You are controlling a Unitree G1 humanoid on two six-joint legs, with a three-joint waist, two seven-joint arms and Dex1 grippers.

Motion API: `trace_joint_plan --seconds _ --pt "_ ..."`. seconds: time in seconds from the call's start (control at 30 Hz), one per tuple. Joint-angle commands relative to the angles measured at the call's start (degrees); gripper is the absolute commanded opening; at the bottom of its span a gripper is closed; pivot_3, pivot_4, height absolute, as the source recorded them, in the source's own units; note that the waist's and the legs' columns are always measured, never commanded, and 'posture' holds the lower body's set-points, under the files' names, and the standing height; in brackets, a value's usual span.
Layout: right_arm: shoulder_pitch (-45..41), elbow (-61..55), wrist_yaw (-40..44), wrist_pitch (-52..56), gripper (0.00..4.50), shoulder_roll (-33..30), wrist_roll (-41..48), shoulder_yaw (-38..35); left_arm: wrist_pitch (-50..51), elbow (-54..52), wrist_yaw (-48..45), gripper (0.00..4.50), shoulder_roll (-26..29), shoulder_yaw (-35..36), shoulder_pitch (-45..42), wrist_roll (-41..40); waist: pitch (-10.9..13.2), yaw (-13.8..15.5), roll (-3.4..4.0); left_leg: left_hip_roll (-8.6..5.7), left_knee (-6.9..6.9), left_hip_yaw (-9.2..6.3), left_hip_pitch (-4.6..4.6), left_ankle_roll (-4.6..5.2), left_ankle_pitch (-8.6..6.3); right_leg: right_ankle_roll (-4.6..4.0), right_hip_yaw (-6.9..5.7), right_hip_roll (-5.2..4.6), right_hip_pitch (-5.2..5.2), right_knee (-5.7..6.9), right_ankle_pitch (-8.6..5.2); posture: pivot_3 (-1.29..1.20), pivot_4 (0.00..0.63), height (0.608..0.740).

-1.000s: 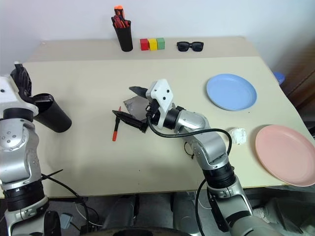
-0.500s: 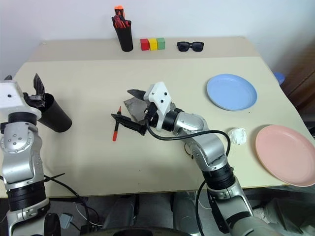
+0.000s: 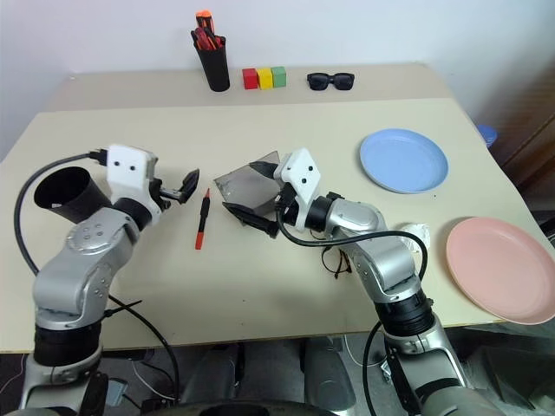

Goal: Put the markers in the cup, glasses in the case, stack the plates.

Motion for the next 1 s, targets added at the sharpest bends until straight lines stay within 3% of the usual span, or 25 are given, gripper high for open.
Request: trace_joint_plan --seconds 0.03,0.2,0.4,0.5,0.73,0.87,1.0 --pt "0.67 -4.31 2.81 0.83 4.50 -2.90 1.37 -0.75 14.61 0.43 4.58 4.48 -4.13 0.79 -3.98 0.02 -0.01 0.44 -0.02 -0.01 0.03 0.00 -0.01 0.00 0.00 0.01 -0.01 0.00 0.01 -0.01 0.00 0.00 0.150 0.740" --pt "1.83 -5.04 3.29 0.82 4.50 -4.30 0.43 -0.21 24.05 2.52 5.56 4.48 -7.31 -0.65 -7.10 0.56 -0.01 0.44 -0.02 -0.02 0.02 -0.02 -0.03 0.00 0.00 0.03 -0.03 -0.02 0.01 -0.04 0.00 0.00 0.150 0.740" --pt "2.27 -5.37 3.20 0.57 4.50 -4.24 -0.29 0.69 26.53 8.23 5.31 4.48 -9.59 -0.73 -10.61 1.56 -0.01 0.45 -0.02 -0.02 0.02 -0.05 -0.02 -0.01 0.00 0.02 -0.06 -0.01 0.01 -0.02 0.00 0.00 0.150 0.740" --pt "2.28 -5.31 3.18 0.34 4.50 -4.17 -0.93 1.29 26.76 10.06 5.10 3.66 -9.90 -0.36 -11.78 2.04 -0.01 0.42 -0.02 -0.02 0.02 -0.05 -0.03 -0.02 0.00 0.02 -0.05 -0.02 0.01 -0.04 0.00 0.00 0.150 0.740" --pt "2.09 -5.35 3.10 0.69 4.50 -4.08 -1.43 1.51 24.23 11.54 4.55 0.11 -8.79 -0.65 -12.24 3.81 -0.01 0.48 -0.02 -0.02 0.02 -0.05 -0.03 -0.03 0.01 0.03 -0.06 -0.02 0.01 -0.04 0.00 0.00 0.150 0.740" --pt "1.57 -5.58 2.93 1.00 4.50 -3.89 -1.18 1.04 12.46 7.41 -0.52 0.05 -6.61 -1.19 -11.77 2.67 -0.01 0.50 -0.02 -0.02 0.01 -0.05 -0.04 -0.04 0.01 0.02 -0.05 -0.03 0.00 -0.05 0.00 0.00 0.150 0.740" --pt "-0.05 -4.20 0.58 -0.28 4.50 -1.26 -1.30 -0.14 -11.89 3.73 1.79 0.05 -5.23 4.13 -12.83 7.63 0.00 0.45 -0.03 -0.01 -0.02 -0.05 -0.08 -0.09 0.04 0.00 -0.05 -0.04 -0.04 -0.09 0.01 0.00 0.150 0.740"
